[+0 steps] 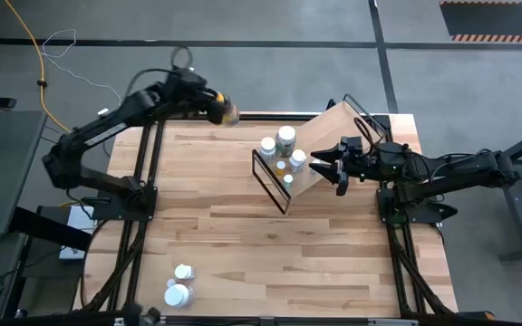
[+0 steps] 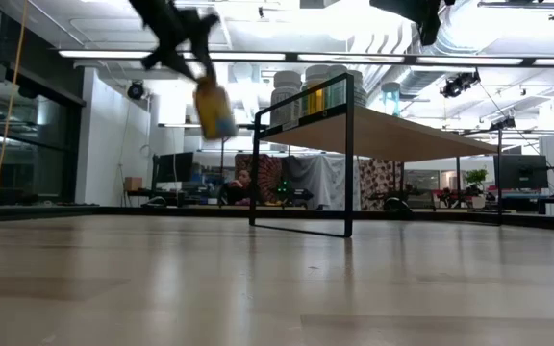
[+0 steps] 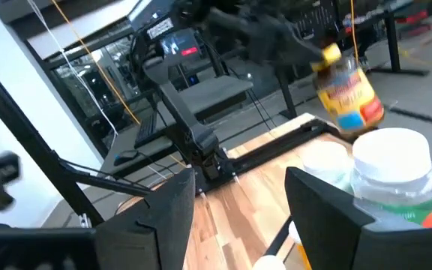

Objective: Pick and place medicine bottles onto shelf by color
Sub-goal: Put the yellow pill bottle on the shelf

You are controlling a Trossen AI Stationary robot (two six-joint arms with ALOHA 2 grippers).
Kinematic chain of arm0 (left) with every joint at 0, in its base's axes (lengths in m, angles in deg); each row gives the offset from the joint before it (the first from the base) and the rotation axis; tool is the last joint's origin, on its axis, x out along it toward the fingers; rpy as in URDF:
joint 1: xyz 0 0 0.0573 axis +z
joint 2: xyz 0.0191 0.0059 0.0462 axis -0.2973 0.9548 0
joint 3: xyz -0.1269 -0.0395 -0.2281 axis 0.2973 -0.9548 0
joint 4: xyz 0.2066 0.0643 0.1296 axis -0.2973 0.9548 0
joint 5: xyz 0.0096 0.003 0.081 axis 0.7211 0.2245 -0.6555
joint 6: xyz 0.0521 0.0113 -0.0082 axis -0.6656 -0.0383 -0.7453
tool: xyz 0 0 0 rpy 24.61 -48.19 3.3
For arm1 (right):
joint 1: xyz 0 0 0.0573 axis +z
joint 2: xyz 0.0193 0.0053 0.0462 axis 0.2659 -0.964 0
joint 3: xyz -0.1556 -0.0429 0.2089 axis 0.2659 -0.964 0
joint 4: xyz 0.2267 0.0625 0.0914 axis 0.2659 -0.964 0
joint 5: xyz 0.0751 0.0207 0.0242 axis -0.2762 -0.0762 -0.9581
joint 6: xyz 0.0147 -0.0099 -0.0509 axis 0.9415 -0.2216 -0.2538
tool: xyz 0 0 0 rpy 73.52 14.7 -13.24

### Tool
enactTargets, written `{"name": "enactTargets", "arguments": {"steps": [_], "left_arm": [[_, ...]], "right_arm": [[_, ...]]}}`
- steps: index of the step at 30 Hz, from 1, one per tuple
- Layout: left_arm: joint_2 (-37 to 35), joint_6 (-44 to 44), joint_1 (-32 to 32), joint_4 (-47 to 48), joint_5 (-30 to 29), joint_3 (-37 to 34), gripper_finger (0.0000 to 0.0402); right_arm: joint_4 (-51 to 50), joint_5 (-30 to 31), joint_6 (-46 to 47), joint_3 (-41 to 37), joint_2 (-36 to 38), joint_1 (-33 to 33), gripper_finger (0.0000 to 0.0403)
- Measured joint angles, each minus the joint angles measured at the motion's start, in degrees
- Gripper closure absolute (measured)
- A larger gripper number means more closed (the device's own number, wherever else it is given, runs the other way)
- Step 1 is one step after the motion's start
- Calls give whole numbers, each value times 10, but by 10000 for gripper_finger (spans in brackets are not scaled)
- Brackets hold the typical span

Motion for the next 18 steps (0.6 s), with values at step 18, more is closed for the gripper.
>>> {"name": "enactTargets", "arguments": {"steps": [18], "left_arm": [[94,-57,-157,-38,-83,258,204]], "right_arm": [[244,-8,-81,0,0,0,203]]}}
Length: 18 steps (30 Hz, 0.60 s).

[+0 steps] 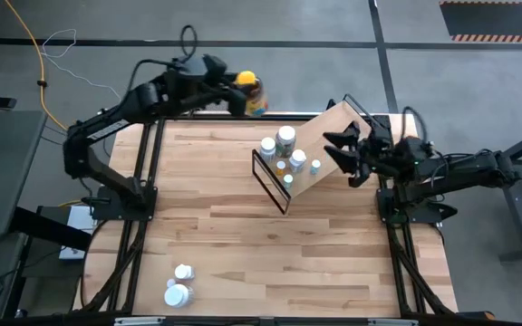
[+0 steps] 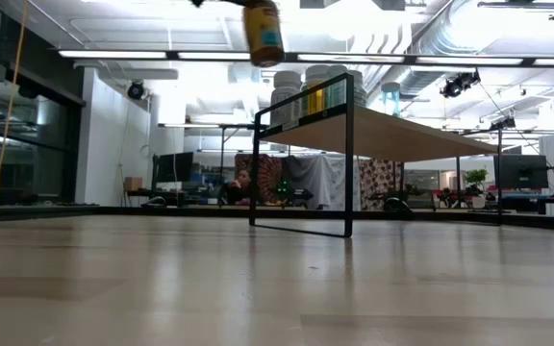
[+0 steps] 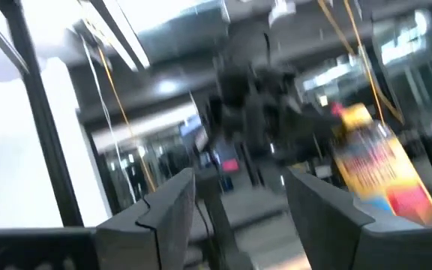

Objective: Pick and place medicine bottles onto shelf by color
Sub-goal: Put the yellow pill bottle on the shelf

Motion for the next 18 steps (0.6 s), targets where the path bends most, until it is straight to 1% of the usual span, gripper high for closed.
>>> {"name": "enactTargets", "arguments": {"steps": [2,5,12,16,18], "left_arm": [[33,-12,-13,-20,-2,21,204],[82,-25,-30,-53,-2,48,204],[185,-52,-57,-156,-2,100,204],[228,-53,-65,-212,-2,108,204],[243,-52,-67,-223,-2,108,204]], "right_arm": [[39,-2,-14,0,0,0,203],[71,-5,-22,0,0,0,203],[63,-23,-16,0,0,3,203],[62,-23,-16,0,0,11,203],[60,-23,-16,0,0,15,203]]}}
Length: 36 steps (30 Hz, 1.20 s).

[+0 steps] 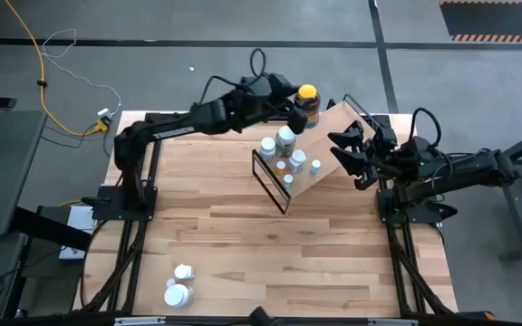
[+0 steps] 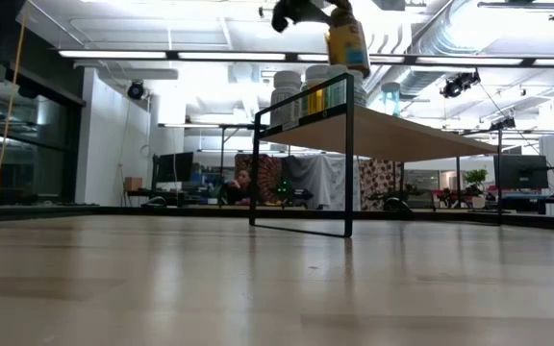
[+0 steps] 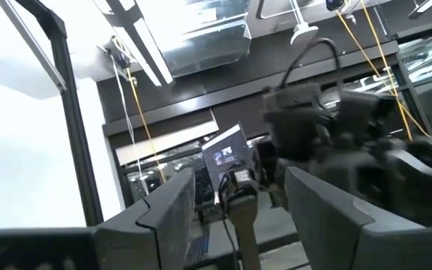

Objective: Pick and place medicine bottles onto shelf by color
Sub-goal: Put the yellow pill bottle on the shelf, then put the small white pill bottle on the shelf

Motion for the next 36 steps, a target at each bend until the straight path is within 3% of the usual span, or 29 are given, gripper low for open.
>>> {"name": "enactTargets", "arguments": {"steps": [13,36], "left_arm": [[80,-5,-12,-24,0,1,205],[90,-24,-38,-36,-11,-13,205]], "right_arm": [[-8,0,0,0,0,7,203],[-26,1,0,0,0,7,203]]}}
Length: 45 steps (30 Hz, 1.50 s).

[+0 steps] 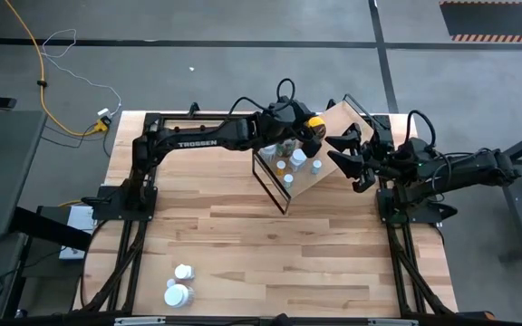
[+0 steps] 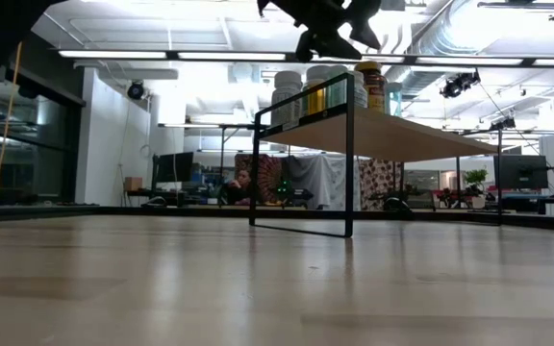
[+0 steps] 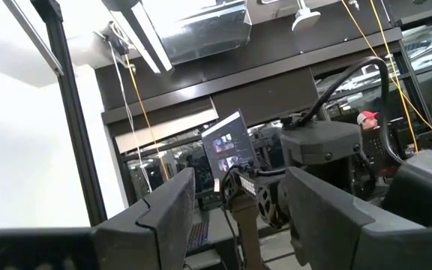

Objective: Pick and place medicine bottles onto shelf by color
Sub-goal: Put the small white pill bottle on the shelf

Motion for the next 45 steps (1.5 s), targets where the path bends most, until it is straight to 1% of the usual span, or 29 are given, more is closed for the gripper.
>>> {"name": "enactTargets", "arguments": {"steps": [5,9,12,17,20,22,25,30,32,35,37,39,42,45], "left_arm": [[-11,4,0,6,14,0,204],[-52,4,0,46,24,0,204],[-97,4,0,105,35,0,204],[-195,7,-5,233,102,0,204],[-248,11,-30,298,125,-1,208],[-286,6,-56,303,124,-27,216],[-358,21,-103,244,93,-114,233],[-496,54,-186,85,24,-330,258],[-551,67,-219,24,15,-409,266],[-624,94,-262,-47,10,-497,276],[-662,114,-285,-69,-7,-532,281],[-690,125,-301,-71,-26,-553,283],[-711,119,-314,-69,-44,-563,284],[-718,102,-318,-76,-44,-563,284]], "right_arm": [[0,0,0,0,0,0,203],[0,0,0,0,0,0,203],[1,0,-4,0,0,0,203],[-14,0,-4,0,0,0,203],[-34,0,-1,0,0,0,203],[-45,0,0,0,0,0,203],[-54,0,0,0,0,0,203],[-56,0,-1,0,0,0,203],[-58,0,-5,0,0,0,203],[-63,0,-6,0,0,0,203],[-65,0,-6,0,0,0,203],[-66,0,-6,0,0,0,203],[-68,0,-6,0,0,0,203],[-73,0,-5,0,0,0,203]]}}
